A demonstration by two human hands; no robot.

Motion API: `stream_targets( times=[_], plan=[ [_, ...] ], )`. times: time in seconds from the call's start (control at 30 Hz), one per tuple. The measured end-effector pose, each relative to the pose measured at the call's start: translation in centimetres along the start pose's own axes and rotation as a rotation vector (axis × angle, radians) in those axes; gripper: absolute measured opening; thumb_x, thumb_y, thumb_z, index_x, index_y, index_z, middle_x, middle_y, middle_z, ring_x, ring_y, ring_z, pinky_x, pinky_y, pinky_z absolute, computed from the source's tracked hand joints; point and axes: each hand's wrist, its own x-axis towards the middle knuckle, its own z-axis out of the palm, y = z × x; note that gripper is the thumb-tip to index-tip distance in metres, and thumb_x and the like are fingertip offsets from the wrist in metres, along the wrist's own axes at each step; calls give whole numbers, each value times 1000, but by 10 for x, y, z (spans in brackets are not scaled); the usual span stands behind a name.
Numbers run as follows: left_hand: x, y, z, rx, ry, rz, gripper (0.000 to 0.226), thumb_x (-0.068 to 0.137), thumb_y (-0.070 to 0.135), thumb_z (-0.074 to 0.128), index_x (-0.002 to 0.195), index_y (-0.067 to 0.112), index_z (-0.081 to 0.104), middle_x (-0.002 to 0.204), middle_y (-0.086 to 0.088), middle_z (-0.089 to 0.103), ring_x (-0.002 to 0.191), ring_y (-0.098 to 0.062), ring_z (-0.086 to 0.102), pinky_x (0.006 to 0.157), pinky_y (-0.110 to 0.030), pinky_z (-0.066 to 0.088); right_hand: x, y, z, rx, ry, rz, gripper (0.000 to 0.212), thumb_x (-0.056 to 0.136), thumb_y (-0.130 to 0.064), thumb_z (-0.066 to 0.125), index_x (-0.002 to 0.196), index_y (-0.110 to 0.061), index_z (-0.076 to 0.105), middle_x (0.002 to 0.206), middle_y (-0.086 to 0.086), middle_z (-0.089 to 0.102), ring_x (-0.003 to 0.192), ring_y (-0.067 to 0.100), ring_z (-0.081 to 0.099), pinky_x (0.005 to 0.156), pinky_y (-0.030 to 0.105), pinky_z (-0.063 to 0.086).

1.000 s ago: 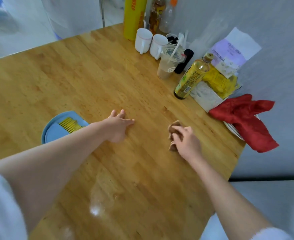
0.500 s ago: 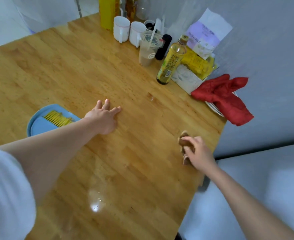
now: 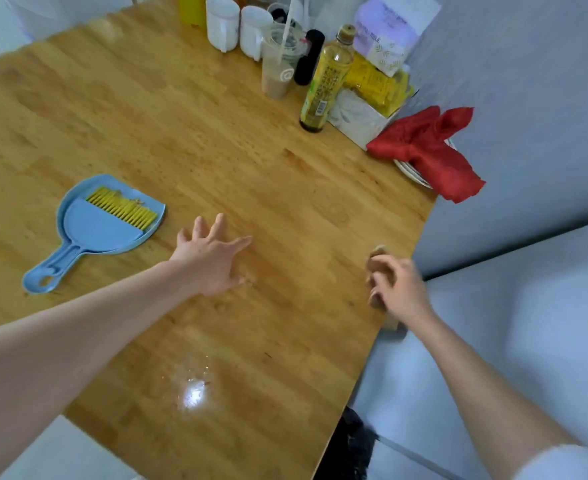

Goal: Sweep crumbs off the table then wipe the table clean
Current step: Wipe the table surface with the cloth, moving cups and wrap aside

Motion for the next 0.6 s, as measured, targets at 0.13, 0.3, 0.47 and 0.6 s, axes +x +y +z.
stream_targets(
  times=[0.13, 0.3, 0.47, 0.6],
  plan=[
    [-13, -7, 14, -48, 44, -30, 86, 92, 61, 55, 155, 47, -2, 164, -12, -18, 150, -44, -6, 119, -59, 17, -49, -35, 30, 48, 78, 95, 19, 91, -27, 57, 104, -40, 61, 108, -8, 53, 75, 2, 57, 65, 21, 45],
    [-29, -17, 22, -50, 22, -35, 82, 93, 60, 53, 155, 47, 0, 165, -11, -14, 150, -45, -3, 117, -58, 22, -170, -73, 49, 115, -422, -457, 26, 81, -28, 60, 105, -38, 67, 106, -15, 50, 91, 5, 54, 78, 15, 40],
    [-38, -39, 24, -43, 40, -54, 70, 100, 47, 48, 156, 44, 6, 166, -11, -4, 150, -46, 3, 116, -59, 25, -68, -30, 17, 163, 141, 301, 27, 95, -17, 56, 107, -40, 61, 119, 4, 58, 61, -4, 63, 61, 10, 42],
    [-39, -48, 18, -5, -31, -11, 73, 102, 23, 43, 157, 44, 0, 165, -13, 2, 148, -48, 12, 115, -54, 31, -112, -103, 63, 35, 56, -20, 29, 99, -27, 54, 125, -37, 61, 119, -3, 50, 91, 10, 56, 77, 25, 47]
  ],
)
